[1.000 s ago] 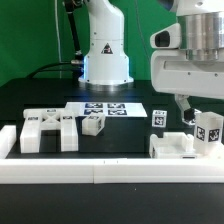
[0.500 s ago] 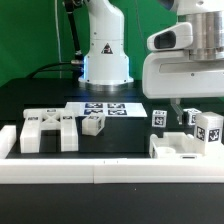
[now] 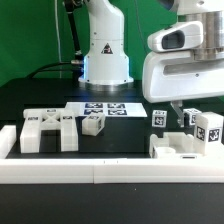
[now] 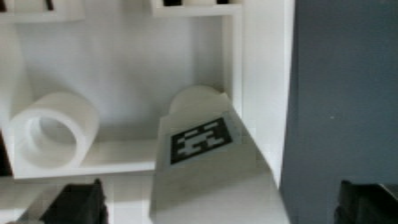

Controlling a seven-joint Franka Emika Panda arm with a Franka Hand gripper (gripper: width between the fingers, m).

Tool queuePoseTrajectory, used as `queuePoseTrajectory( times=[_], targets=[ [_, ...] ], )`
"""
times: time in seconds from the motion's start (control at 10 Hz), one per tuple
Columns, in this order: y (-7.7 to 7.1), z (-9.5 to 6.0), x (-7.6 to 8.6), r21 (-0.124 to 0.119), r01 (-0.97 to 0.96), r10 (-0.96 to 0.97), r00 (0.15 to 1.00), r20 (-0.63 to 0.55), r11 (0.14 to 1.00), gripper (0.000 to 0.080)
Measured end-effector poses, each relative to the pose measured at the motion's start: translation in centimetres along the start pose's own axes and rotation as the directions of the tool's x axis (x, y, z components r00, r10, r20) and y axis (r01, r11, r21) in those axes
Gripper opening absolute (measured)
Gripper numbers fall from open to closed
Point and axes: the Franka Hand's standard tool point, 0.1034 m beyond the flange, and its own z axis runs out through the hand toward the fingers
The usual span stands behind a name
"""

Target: Assemble chair

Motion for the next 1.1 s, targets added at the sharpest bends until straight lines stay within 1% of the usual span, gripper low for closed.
queuePoseTrajectory(
  times=[0.1, 0.3, 0.4, 0.5, 0.6, 0.7, 0.8, 0.9, 1.1],
  targets=[
    [0.1, 0.1, -0.1, -0.002, 0.017, -0.017, 1.0, 0.002, 1.0, 0.0649],
    [0.1, 0.1, -0.1, -0.002, 0.015, -0.015, 1.0, 0.002, 1.0, 0.0375],
    [0.1, 0.1, -0.1, -0.001, 0.01, -0.01, 1.0, 0.002, 1.0, 0.0375],
    [0.2, 0.1, 0.0, -0.002, -0.008, 0.008, 1.0, 0.001, 1.0, 0.0289],
    [0.2, 0.1, 0.0, -0.002, -0.009, 0.009, 1.0, 0.001, 1.0, 0.029],
    [0.2, 0.0, 0.0, -0.002, -0.081, 0.081, 0.997, -0.001, 0.997, 0.029],
    [0.3, 0.0, 0.1, 0.0, -0.202, 0.202, 0.979, -0.005, 0.979, 0.029],
    [0.8, -0.1, 0.2, -0.004, -0.322, 0.322, 0.947, -0.009, 0.947, 0.029],
    [1.5, -0.1, 0.2, -0.012, -0.444, 0.443, 0.896, -0.015, 0.896, 0.029]
  ],
)
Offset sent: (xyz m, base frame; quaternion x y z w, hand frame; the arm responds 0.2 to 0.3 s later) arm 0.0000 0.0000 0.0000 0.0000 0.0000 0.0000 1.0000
